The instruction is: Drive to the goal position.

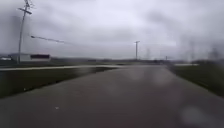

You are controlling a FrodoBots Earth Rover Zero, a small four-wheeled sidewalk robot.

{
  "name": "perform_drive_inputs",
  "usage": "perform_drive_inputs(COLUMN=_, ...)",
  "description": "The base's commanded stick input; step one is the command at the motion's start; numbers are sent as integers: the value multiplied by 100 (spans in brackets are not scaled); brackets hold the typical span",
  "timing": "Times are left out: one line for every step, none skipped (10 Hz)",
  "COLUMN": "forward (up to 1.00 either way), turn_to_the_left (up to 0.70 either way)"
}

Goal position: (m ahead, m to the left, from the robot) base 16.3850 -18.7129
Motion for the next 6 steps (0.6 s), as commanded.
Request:
perform_drive_inputs(forward=100, turn_to_the_left=-41)
perform_drive_inputs(forward=100, turn_to_the_left=-41)
perform_drive_inputs(forward=100, turn_to_the_left=-33)
perform_drive_inputs(forward=100, turn_to_the_left=-1)
perform_drive_inputs(forward=100, turn_to_the_left=-1)
perform_drive_inputs(forward=100, turn_to_the_left=-1)
